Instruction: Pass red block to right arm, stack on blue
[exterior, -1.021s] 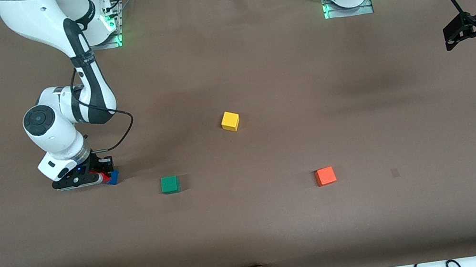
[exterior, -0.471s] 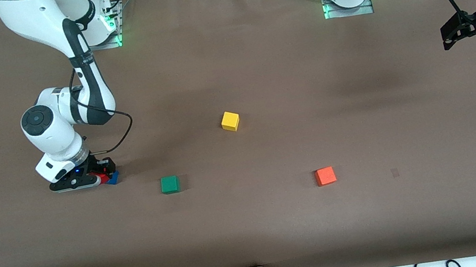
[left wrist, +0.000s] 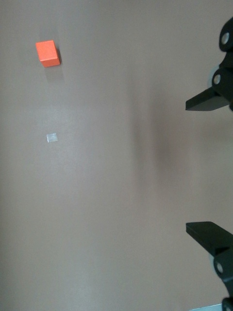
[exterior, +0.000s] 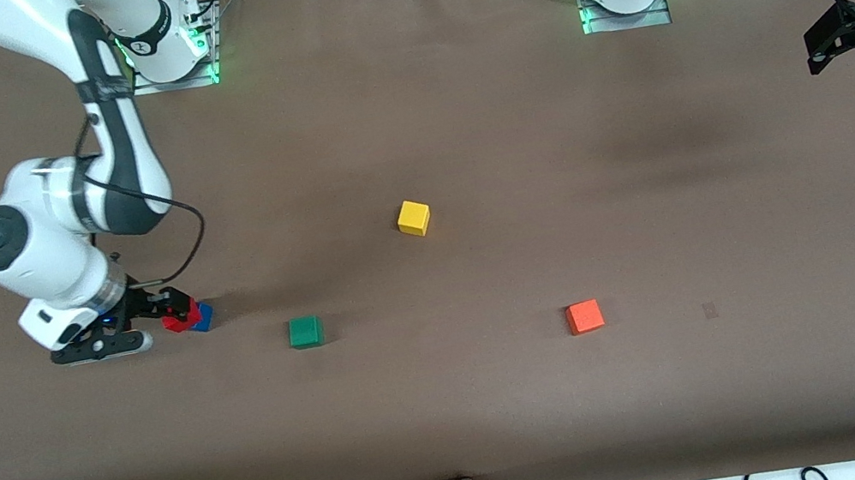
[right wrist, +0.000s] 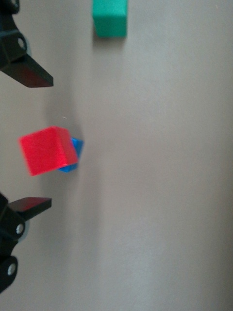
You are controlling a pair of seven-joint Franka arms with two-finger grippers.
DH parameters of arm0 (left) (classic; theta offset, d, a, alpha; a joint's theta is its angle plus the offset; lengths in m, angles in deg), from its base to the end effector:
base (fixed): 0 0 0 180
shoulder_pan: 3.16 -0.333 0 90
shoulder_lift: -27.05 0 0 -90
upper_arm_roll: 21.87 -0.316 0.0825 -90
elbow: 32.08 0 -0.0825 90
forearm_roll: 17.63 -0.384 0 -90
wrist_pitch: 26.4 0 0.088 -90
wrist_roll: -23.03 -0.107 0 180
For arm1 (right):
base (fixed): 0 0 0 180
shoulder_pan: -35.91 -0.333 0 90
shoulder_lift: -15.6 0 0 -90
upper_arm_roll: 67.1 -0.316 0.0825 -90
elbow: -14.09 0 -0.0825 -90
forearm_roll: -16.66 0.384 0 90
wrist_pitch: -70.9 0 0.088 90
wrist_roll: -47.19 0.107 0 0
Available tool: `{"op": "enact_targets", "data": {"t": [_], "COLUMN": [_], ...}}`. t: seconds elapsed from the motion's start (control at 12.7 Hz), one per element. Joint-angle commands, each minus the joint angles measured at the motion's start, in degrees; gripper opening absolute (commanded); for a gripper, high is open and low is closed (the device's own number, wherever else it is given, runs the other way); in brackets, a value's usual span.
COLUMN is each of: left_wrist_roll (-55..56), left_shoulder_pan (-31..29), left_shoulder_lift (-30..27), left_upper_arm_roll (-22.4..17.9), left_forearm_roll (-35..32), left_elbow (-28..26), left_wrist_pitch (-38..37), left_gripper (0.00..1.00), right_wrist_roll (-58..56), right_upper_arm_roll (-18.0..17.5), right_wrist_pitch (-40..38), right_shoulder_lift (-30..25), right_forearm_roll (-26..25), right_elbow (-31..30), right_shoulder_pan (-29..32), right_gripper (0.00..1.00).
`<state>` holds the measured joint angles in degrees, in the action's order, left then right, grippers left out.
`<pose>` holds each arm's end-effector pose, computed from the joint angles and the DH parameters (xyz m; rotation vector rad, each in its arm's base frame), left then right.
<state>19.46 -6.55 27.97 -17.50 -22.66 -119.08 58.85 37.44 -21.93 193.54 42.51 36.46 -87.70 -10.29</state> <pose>0.5513 0.0009 0.6335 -3.0533 0.1133 0.0741 0.6424 0.0739 0.3630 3.1037 0.1059 0.0742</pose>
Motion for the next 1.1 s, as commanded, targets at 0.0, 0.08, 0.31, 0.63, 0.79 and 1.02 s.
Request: {"op": "enact_targets", "data": {"t": [0.0, 0.08, 0.31, 0.63, 0.79, 1.02], "left_wrist_roll": [0.1, 0.1, 0.1, 0.1, 0.1, 0.1], "left_shoulder_pan": [2.3, 2.3, 2.0, 1.6, 1.6, 1.6], "left_shoulder_lift": [1.2, 1.3, 0.5, -0.1, -0.2, -0.1], "left_upper_arm_roll": [-2.1, -2.1, -1.6, -1.7, -1.7, -1.7], "left_forearm_roll": [1.2, 1.2, 1.3, 2.4, 2.4, 2.5], "left_elbow": [0.1, 0.2, 0.2, 0.1, 0.0, 0.1], "left_wrist_pitch": [-1.6, -1.6, -1.3, -0.4, -0.5, -0.5], "left_gripper": [1.00, 1.00, 1.00, 1.00, 1.00, 1.00], "right_wrist_roll": [-2.4, -2.7, -1.9, 3.6, 8.9, 8.5], "right_upper_arm_roll": [3.3, 4.5, 6.2, -2.5, -18.0, -31.2], "right_wrist_pitch": [-14.7, -20.0, -31.0, -35.0, -37.5, -39.7], "right_shoulder_lift": [-0.3, -0.3, -0.3, -8.1, -14.8, -20.4], "right_forearm_roll": [-0.9, -0.9, -1.1, -9.8, -14.1, -15.0], "right_elbow": [8.9, 12.0, 18.2, 17.7, 16.6, 14.7], "right_shoulder_pan": [0.2, 0.2, 0.3, 5.1, 17.2, 30.9], "right_gripper": [1.00, 1.00, 1.00, 1.00, 1.00, 1.00]}}
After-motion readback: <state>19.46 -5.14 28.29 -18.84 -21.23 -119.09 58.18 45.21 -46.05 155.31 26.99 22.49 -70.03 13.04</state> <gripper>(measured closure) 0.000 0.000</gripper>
